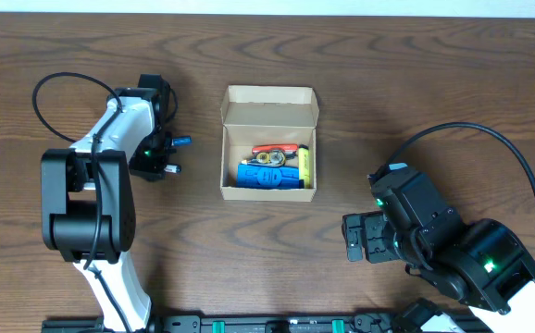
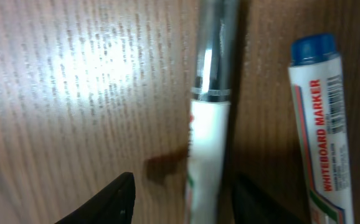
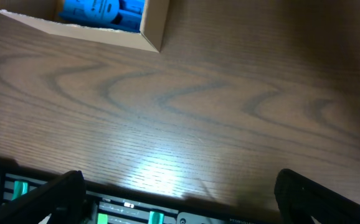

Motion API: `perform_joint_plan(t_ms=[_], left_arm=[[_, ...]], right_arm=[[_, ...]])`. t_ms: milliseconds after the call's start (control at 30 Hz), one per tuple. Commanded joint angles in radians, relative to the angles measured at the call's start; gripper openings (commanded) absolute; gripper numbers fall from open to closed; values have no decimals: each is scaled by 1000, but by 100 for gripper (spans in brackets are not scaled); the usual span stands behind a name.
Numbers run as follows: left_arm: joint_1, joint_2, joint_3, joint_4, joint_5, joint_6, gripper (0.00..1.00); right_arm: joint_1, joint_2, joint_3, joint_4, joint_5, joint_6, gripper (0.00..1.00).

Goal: Pack container
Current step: 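Lower the left gripper onto the black-capped marker and grasp it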

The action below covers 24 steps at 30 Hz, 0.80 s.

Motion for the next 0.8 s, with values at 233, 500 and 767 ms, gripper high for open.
perform_joint_plan(t_ms=[233, 500, 767], left_arm=[[7, 24, 0, 23, -39, 26, 52], [7, 24, -38, 69, -35, 57, 52], [7, 24, -70, 95, -24, 57, 45]], right_arm=[[8, 0, 0, -1, 0, 8, 99], [8, 0, 0, -1, -1, 7, 99], [8, 0, 0, -1, -1, 8, 99]])
